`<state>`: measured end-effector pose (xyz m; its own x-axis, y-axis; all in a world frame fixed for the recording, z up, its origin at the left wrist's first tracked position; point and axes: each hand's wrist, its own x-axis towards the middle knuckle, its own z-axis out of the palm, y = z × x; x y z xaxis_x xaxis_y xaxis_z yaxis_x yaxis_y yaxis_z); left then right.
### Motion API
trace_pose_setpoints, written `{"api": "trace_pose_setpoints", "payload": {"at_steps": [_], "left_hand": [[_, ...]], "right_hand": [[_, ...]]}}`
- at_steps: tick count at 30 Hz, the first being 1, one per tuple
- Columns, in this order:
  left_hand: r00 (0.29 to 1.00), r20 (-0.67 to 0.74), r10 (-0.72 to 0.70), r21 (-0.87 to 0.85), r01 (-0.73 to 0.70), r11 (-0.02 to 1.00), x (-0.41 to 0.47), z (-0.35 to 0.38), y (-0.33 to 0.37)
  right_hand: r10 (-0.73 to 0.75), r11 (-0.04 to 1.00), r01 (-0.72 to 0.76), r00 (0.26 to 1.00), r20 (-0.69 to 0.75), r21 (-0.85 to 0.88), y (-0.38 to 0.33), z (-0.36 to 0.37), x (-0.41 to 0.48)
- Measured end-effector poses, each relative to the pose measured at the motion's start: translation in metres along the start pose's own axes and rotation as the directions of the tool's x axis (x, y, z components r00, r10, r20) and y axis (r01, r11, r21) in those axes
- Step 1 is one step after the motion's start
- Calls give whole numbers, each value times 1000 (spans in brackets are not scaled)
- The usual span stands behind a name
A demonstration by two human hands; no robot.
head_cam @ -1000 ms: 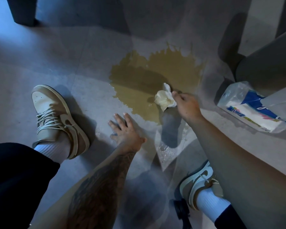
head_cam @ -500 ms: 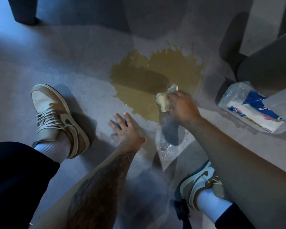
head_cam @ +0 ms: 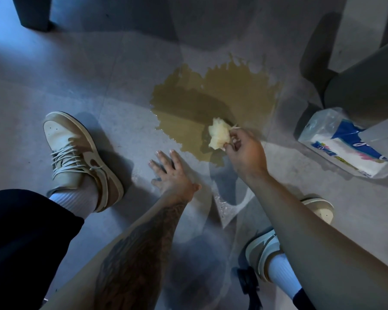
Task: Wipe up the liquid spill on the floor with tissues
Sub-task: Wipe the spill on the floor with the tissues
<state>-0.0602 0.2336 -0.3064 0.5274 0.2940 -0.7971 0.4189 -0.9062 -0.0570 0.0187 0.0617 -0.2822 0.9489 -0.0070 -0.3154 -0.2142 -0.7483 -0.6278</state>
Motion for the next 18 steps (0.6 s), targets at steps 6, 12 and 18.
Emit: {"api": "trace_pose_setpoints", "payload": {"at_steps": [6, 12, 18], "left_hand": [[1000, 3, -5, 0, 5, 1000, -1, -1, 2], [1000, -1, 4, -6, -4, 1000, 0, -1, 1], [1000, -11, 1, -5, -1, 1000, 0, 1, 1]], "right_hand": [[23, 988, -1, 990, 136, -155, 22, 23, -29], [56, 966, -36, 996, 71, -256, 35, 3, 4], [130, 974, -143, 988, -85, -177, 37, -21, 39]]}}
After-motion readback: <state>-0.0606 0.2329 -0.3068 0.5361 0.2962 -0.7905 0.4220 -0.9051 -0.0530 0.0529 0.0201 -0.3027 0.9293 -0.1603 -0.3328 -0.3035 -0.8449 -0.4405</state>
